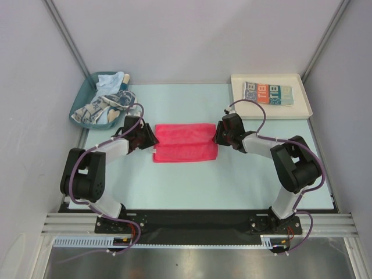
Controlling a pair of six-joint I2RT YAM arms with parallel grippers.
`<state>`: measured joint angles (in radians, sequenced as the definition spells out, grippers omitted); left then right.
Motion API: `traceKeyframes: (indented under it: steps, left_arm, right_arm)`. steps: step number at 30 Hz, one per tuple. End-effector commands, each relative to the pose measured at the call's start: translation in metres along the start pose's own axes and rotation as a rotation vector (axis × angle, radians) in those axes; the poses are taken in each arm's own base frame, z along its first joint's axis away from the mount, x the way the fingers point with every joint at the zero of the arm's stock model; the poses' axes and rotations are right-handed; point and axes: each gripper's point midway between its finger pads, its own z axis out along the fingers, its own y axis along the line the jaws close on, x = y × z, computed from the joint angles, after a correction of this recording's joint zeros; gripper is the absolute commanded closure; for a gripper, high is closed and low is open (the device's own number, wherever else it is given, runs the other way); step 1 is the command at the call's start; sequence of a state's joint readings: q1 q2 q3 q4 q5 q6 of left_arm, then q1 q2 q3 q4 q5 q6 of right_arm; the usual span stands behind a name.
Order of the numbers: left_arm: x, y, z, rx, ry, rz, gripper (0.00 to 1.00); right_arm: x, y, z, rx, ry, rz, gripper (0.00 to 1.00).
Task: Fold and stack the towels
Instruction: Fold the towel
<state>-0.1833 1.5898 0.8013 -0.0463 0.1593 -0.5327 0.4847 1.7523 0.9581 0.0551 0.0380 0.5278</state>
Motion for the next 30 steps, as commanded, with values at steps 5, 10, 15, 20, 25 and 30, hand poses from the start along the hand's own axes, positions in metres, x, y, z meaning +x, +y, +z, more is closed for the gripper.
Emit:
traceKeyframes:
  steps: [5,10,15,20,25,30]
  left_arm:
    - [-0.024,-0.019,-0.001,0.040,-0.055,0.010,0.65]
    - [-0.022,-0.018,0.001,0.041,-0.045,0.007,0.76]
    - [-0.023,-0.020,0.001,0.047,-0.045,0.009,0.90]
    - [-0.031,-0.025,-0.003,0.050,-0.054,0.015,1.00]
    - [-0.041,-0.031,-0.014,0.055,-0.081,0.024,1.00]
    - [-0.047,-0.034,-0.026,0.052,-0.097,0.034,1.00]
  right_arm:
    - [-0.024,0.012,-0.005,-0.020,-0.062,0.009,0.63]
    - [-0.020,0.011,-0.002,-0.021,-0.054,0.009,0.67]
    - [-0.022,0.013,-0.005,-0.025,-0.059,0.009,0.89]
    - [-0.028,0.016,-0.008,-0.029,-0.065,0.000,1.00]
    - [-0.035,0.019,-0.015,-0.034,-0.082,-0.002,1.00]
    - [-0.044,0.022,-0.027,-0.037,-0.105,-0.006,1.00]
